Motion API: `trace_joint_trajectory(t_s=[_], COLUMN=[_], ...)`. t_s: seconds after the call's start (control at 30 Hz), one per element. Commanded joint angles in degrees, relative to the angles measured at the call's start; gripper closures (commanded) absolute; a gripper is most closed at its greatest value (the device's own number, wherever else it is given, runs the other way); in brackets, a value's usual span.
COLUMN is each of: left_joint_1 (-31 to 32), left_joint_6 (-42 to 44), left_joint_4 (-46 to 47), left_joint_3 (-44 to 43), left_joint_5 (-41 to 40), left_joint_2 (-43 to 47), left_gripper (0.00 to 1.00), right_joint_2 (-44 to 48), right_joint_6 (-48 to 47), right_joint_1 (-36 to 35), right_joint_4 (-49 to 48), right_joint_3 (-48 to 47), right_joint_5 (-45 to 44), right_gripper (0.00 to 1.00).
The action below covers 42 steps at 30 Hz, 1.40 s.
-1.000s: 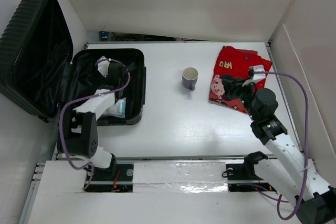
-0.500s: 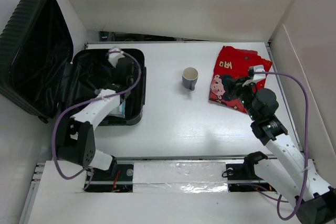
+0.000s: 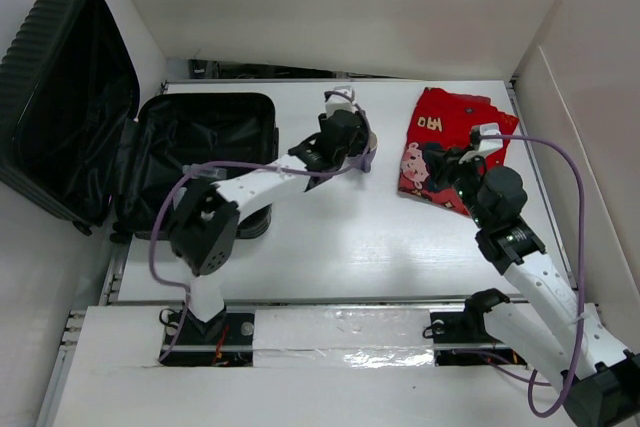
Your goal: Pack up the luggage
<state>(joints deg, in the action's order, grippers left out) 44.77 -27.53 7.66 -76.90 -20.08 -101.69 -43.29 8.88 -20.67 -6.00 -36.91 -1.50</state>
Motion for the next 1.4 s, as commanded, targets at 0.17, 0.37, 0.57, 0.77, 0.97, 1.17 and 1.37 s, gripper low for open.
trace_joint_trajectory(t_s=[0.17, 0.37, 0.57, 0.77, 0.97, 1.17, 1.37], left_joint_1=[-0.2, -0.2, 0.3, 0.3, -1.4, -2.0, -2.0], left_joint_6=[4.1, 4.5, 5.2, 6.3, 6.1, 6.8, 7.5], left_joint_4=[-11.8, -8.1, 0.8, 2.4, 1.7, -1.4, -3.5], left_joint_3=[-19.7, -15.4, -8.4, -5.3, -4.7, -9.0, -13.5], left_joint_5=[-6.5, -9.8, -8.2, -9.0, -7.1, -3.9, -4.8], left_joint_2=[-15.8, -13.4, -7.2, -3.4, -4.0, -9.4, -15.2], left_gripper=[0.57, 0.58, 0.52, 0.52, 0.52, 0.5, 0.56], right_joint_2=[0.7, 0.1, -0.8, -1.0, -1.6, -1.6, -1.5], right_joint_6=[-0.6, -0.7, -0.8, -0.7, -0.6, -0.4, -0.3], right_joint_1=[-0.3, -0.3, -0.3, -0.3, -0.3, -0.3, -0.3], right_joint_4=[-2.5, -2.4, -2.2, -2.3, -2.3, -2.3, -2.5], right_joint_3=[-0.5, -0.8, -1.2, -1.1, -1.3, -1.2, -1.2], right_joint_5=[-1.2, -0.3, 1.0, 0.9, 1.1, 1.1, 1.1], right_gripper=[0.71, 0.71, 0.71, 0.7, 0.7, 0.7, 0.7])
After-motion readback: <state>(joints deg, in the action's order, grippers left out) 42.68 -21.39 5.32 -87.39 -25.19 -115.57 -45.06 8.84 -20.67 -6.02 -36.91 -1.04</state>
